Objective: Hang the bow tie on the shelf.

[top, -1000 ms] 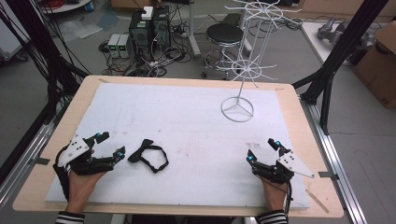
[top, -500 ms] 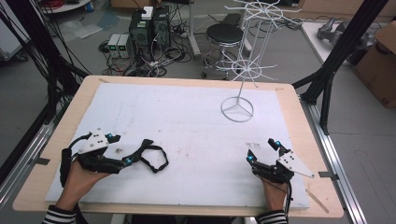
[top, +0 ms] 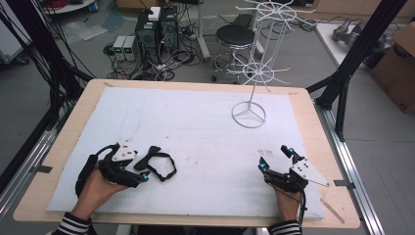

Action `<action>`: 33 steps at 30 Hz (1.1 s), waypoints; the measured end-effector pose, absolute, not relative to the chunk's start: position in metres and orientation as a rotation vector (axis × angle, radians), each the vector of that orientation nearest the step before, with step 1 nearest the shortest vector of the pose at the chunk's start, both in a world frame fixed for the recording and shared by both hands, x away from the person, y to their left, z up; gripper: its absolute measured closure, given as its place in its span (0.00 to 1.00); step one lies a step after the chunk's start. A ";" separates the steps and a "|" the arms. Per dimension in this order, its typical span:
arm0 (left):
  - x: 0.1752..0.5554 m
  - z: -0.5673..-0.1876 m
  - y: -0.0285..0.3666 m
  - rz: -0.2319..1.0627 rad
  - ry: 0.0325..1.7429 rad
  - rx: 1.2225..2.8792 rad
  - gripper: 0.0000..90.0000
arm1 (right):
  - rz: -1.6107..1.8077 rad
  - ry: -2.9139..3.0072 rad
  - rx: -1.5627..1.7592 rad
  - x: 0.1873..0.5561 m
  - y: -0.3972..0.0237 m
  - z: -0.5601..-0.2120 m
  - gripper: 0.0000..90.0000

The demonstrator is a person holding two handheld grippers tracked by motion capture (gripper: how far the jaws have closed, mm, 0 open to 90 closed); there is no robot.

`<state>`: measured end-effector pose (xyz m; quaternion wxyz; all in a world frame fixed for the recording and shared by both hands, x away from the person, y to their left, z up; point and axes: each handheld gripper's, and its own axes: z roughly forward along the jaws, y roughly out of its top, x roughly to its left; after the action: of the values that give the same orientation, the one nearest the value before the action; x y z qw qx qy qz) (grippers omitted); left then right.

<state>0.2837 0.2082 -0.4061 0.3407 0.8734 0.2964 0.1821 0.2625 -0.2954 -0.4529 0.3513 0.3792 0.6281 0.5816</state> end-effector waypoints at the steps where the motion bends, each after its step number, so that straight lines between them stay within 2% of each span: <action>1: 0.284 -0.406 0.208 0.474 0.771 2.273 0.21 | 1.505 1.626 0.981 0.262 -0.295 -0.453 0.11; 7: 0.289 -0.411 0.204 0.453 0.809 2.323 0.22 | 1.506 1.626 0.982 0.262 -0.295 -0.453 0.11; 15: 0.297 -0.417 0.208 0.415 0.890 2.350 0.32 | 1.505 1.626 0.979 0.263 -0.296 -0.453 0.11; 19: 0.298 -0.420 0.207 0.416 0.905 2.362 0.34 | 1.504 1.625 0.974 0.263 -0.296 -0.453 0.11; 21: 0.298 -0.421 0.206 0.409 0.907 2.363 0.37 | 1.505 1.625 0.982 0.262 -0.295 -0.453 0.11; 22: 0.299 -0.422 0.207 0.402 0.905 2.365 0.43 | 1.505 1.624 0.980 0.262 -0.295 -0.453 0.11; 23: 0.299 -0.422 0.207 0.397 0.907 2.369 0.43 | 1.505 1.624 0.980 0.262 -0.295 -0.453 0.11; 26: 0.300 -0.424 0.209 0.389 0.922 2.368 0.53 | 1.506 1.624 0.979 0.262 -0.296 -0.453 0.11; 28: 0.300 -0.425 0.210 0.389 0.926 2.367 0.54 | 1.504 1.622 0.975 0.263 -0.296 -0.453 0.11; 30: 0.300 -0.425 0.211 0.388 0.919 2.364 0.60 | 1.506 1.623 0.977 0.262 -0.296 -0.453 0.11; 33: 0.301 -0.425 0.213 0.385 0.923 2.349 0.65 | 1.505 1.622 0.976 0.262 -0.296 -0.453 0.11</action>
<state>0.3014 0.2127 -0.4245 0.2903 0.8805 0.3459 0.1445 0.2624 -0.2956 -0.4529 0.3537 0.3776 0.6274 0.5819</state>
